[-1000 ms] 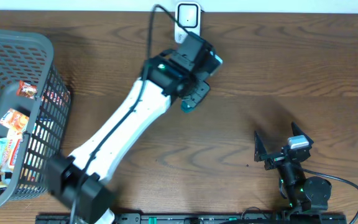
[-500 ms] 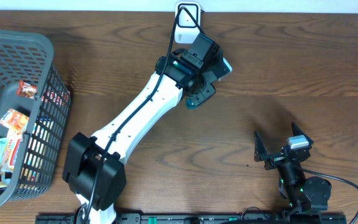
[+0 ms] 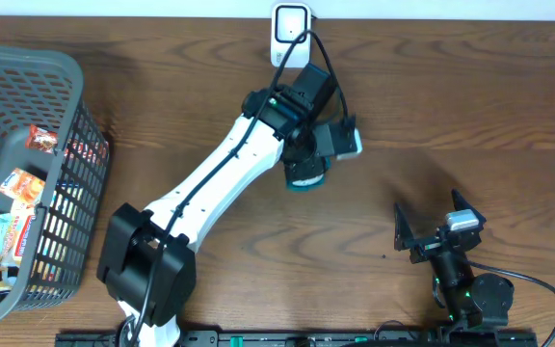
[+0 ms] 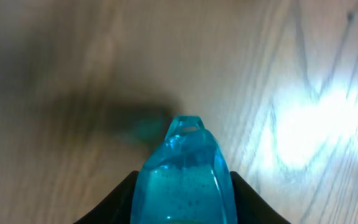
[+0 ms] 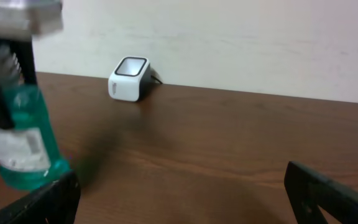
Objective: Scan the item barcode
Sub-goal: 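Carry the bottle to the scanner and set it down mid-table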
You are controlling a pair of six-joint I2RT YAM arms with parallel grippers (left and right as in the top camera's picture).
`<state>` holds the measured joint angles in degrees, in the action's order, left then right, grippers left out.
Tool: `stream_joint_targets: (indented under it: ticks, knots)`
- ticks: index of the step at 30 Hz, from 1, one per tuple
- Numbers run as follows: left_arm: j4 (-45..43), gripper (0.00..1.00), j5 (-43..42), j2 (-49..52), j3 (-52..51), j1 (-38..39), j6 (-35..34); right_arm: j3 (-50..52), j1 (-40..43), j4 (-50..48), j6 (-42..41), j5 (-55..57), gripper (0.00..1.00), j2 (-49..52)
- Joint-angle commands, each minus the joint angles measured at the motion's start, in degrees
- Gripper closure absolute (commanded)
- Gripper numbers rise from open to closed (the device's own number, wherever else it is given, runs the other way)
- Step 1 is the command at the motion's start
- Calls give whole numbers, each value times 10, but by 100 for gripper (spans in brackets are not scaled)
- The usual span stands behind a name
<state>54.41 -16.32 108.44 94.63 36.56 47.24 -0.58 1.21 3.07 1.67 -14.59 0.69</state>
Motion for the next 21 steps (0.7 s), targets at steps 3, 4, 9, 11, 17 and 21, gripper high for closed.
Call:
stream_joint_targets:
  ticks: [3,4,9,11,17,21]
  knots:
    - [-26,65,-13,2,-43,-2,71,3,-5,0,-10,1,1,-3]
    - [-37,64,-13,3,-50,-2,72,3,-5,0,-10,1,1,-3]
    - [-52,62,-13,8,-55,-2,71,3,-5,0,-10,1,1,-3]
    - [-56,49,-13,8,-55,-2,71,3,-5,0,-10,1,1,-3]
    - [-68,1,-12,7,-55,-2,69,3,-5,0,-10,1,1,-3]
    - [-72,2,-10,-5,-50,-2,62,3,-5,-1,-10,1,1,-3]
